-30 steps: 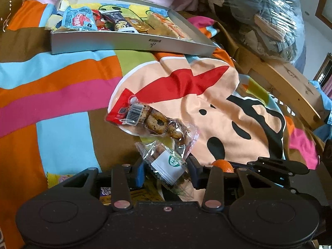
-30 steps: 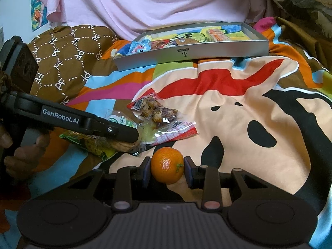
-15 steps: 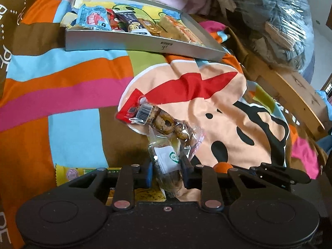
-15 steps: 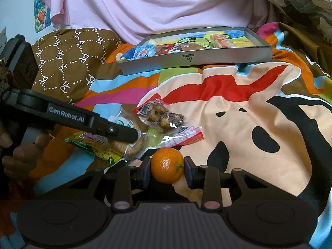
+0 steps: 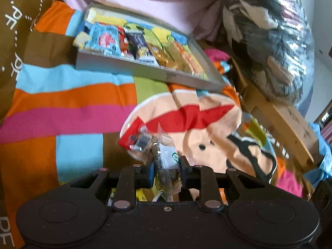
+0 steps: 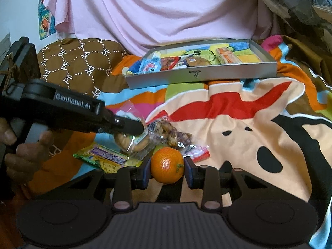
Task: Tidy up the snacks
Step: 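Lift the cookie packet with the left tool while the right tool holds the orange, then open the left tool over the tray to drop the cookie packet while the right tool drops the orange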
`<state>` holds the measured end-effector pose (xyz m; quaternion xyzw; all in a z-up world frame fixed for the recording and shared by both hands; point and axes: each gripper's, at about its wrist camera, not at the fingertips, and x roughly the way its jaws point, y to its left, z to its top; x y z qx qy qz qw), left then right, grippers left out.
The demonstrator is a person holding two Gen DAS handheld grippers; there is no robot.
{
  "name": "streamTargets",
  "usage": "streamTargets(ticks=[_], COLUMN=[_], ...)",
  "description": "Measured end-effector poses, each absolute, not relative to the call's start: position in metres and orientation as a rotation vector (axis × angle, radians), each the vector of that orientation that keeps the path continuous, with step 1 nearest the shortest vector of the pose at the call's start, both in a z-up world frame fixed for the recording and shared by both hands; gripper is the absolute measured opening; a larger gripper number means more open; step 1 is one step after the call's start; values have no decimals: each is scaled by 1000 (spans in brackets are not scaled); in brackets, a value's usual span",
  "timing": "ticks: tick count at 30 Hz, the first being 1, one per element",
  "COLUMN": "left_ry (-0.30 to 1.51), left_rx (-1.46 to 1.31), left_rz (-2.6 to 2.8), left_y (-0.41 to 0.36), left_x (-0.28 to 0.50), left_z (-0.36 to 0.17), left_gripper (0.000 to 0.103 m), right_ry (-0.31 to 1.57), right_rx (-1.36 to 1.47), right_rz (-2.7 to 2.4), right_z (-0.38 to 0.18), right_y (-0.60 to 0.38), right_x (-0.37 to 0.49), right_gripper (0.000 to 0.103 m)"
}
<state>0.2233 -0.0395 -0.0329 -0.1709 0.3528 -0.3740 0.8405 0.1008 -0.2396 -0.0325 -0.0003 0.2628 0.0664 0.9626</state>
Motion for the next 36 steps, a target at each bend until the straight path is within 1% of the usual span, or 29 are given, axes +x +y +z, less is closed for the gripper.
streamTargets(ticks=[4, 11, 17, 21, 26, 32, 35, 36], left_ry=[684, 609, 532, 538, 594, 618, 606, 595], left_rx=[-366, -410, -423, -416, -399, -358, -317, -298], left_rz=[-764, -687, -668, -643, -622, -608, -584, -576], left_y=[-37, -26, -29, -44, -65, -75, -77, -78], left_x=[231, 260, 310, 351, 390, 402, 401, 399], left_z=[-23, -3, 32, 43, 39, 29, 29, 29], left_gripper=[25, 25, 25, 25, 25, 26, 31, 33], right_ry=[527, 482, 420, 391, 365, 396, 406, 407], right_rx=[-15, -81, -136, -195, -221, -155, -158, -156], right_rz=[157, 187, 190, 155, 118, 96, 85, 83], right_z=[-24, 8, 34, 47, 48, 35, 27, 25], right_y=[-240, -248, -250, -251, -249, -255, -256, -257], right_x=[112, 154, 207, 253, 297, 319, 320, 320], right_gripper=[37, 37, 37, 38, 38, 38, 38, 39])
